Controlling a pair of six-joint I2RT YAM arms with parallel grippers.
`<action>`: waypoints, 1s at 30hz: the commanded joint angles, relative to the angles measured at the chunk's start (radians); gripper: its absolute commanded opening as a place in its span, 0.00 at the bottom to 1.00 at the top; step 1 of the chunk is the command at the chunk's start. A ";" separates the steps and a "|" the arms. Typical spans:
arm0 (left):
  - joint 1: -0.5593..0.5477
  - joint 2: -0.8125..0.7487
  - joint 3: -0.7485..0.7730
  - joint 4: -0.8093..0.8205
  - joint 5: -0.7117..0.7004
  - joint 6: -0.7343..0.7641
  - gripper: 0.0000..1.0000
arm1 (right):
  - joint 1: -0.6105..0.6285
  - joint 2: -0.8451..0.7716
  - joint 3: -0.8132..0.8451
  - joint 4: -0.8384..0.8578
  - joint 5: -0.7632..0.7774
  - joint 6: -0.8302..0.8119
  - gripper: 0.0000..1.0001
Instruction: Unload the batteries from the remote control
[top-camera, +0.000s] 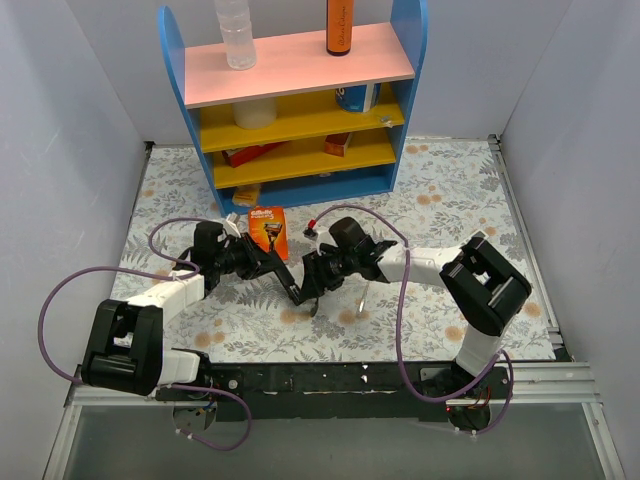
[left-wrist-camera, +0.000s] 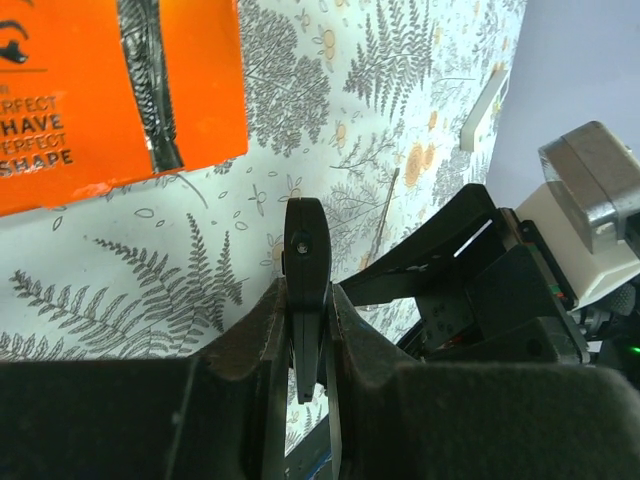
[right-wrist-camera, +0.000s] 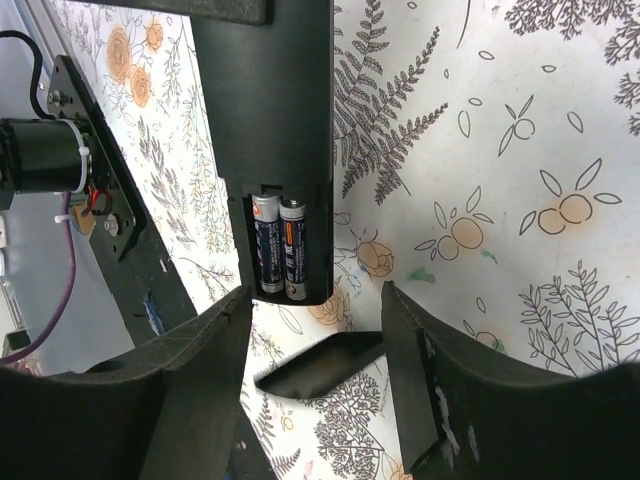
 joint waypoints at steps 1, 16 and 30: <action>0.004 -0.015 0.023 -0.057 -0.019 0.029 0.00 | -0.001 -0.029 -0.015 0.017 0.014 0.010 0.61; 0.004 -0.096 0.022 -0.347 -0.190 0.058 0.00 | -0.008 -0.141 -0.048 -0.072 0.157 0.026 0.63; 0.004 -0.107 0.022 -0.445 -0.291 0.005 0.41 | -0.079 -0.339 -0.035 -0.293 0.364 0.115 0.64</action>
